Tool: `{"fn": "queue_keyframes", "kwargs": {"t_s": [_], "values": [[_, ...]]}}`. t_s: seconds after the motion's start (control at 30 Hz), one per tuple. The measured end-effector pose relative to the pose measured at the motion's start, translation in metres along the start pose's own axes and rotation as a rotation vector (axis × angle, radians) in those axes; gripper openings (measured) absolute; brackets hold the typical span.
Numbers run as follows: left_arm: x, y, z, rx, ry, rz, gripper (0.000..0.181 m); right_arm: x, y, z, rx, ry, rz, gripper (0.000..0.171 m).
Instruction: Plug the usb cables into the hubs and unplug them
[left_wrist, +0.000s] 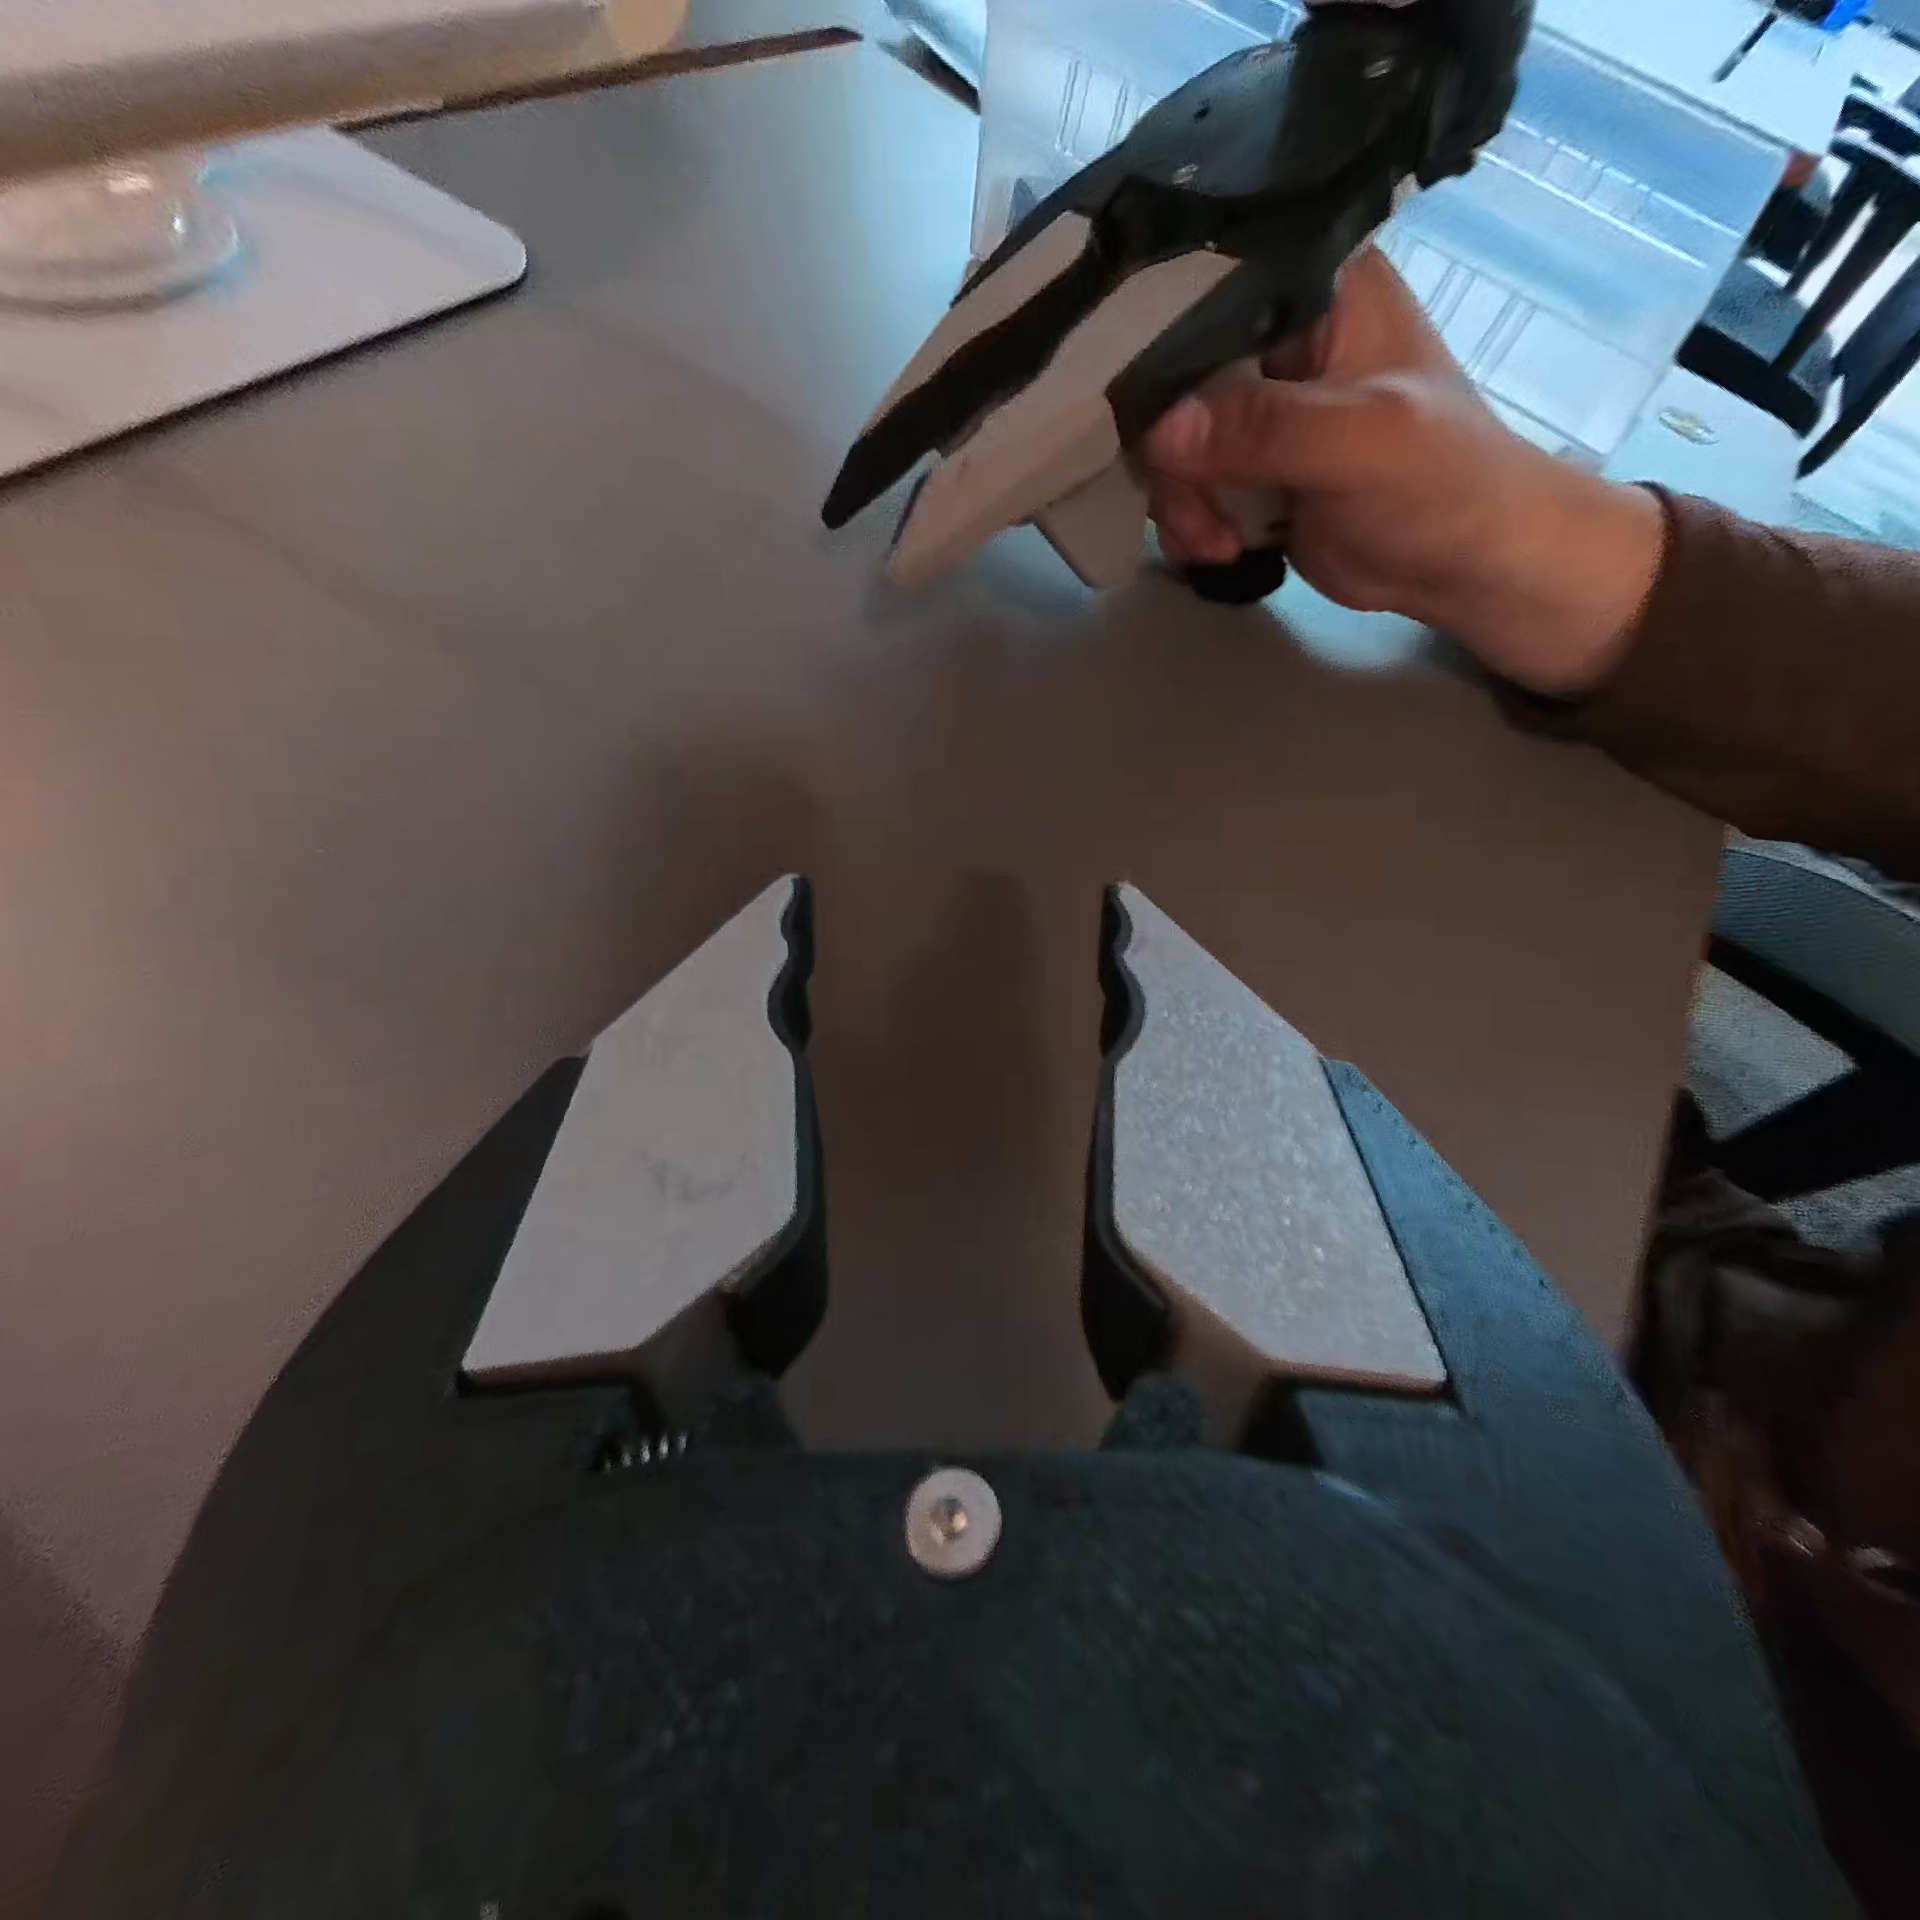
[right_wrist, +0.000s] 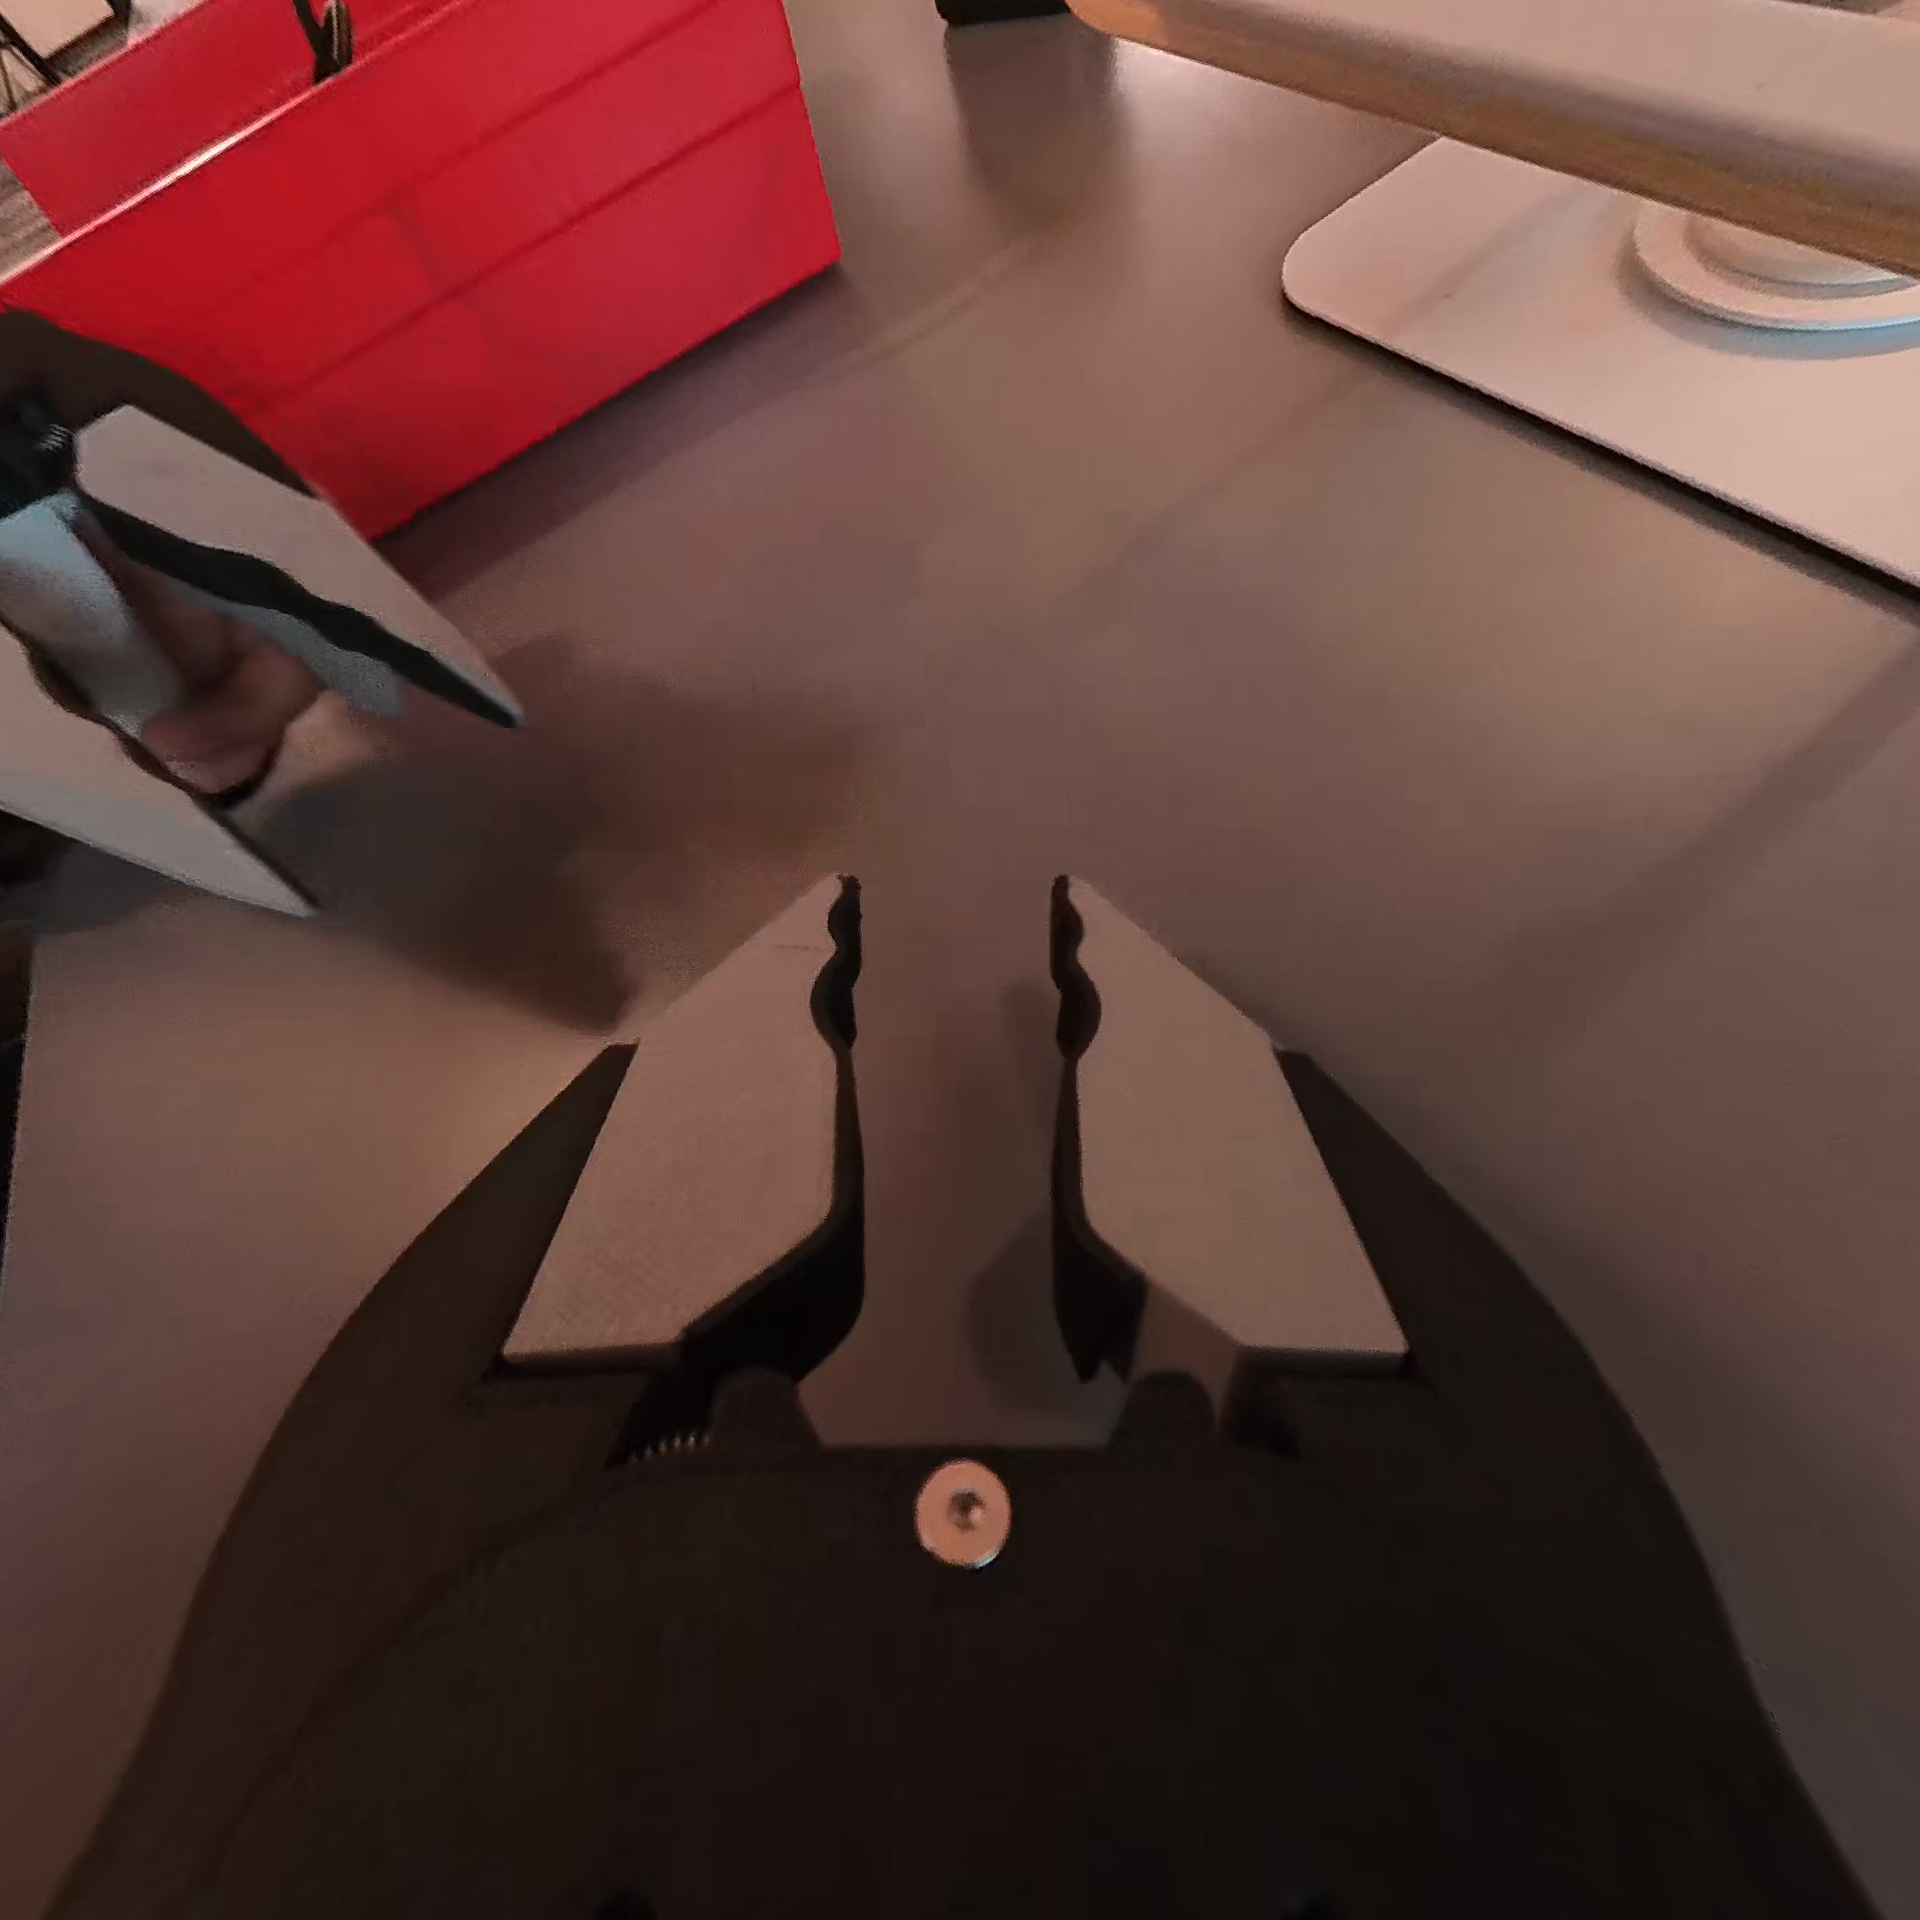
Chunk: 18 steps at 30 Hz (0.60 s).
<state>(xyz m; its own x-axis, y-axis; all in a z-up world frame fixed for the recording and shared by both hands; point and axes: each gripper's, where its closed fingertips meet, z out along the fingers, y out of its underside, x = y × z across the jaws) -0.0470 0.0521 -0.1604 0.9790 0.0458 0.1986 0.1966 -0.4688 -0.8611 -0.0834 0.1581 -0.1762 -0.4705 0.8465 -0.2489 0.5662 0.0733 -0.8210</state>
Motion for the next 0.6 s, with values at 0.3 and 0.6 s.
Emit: {"fn": "queue_keyframes", "kwargs": {"t_s": [0.3,0.6], "values": [[-0.064,-0.092,-0.140,0.266,-0.384,-0.110,0.041,-0.007,0.000,0.005,-0.009,-0.007,-0.026,0.027],[-0.178,-0.051,-0.155,-0.116,-0.589,-0.163,0.018,-0.008,0.000,0.005,-0.008,-0.006,-0.030,0.026]]}}
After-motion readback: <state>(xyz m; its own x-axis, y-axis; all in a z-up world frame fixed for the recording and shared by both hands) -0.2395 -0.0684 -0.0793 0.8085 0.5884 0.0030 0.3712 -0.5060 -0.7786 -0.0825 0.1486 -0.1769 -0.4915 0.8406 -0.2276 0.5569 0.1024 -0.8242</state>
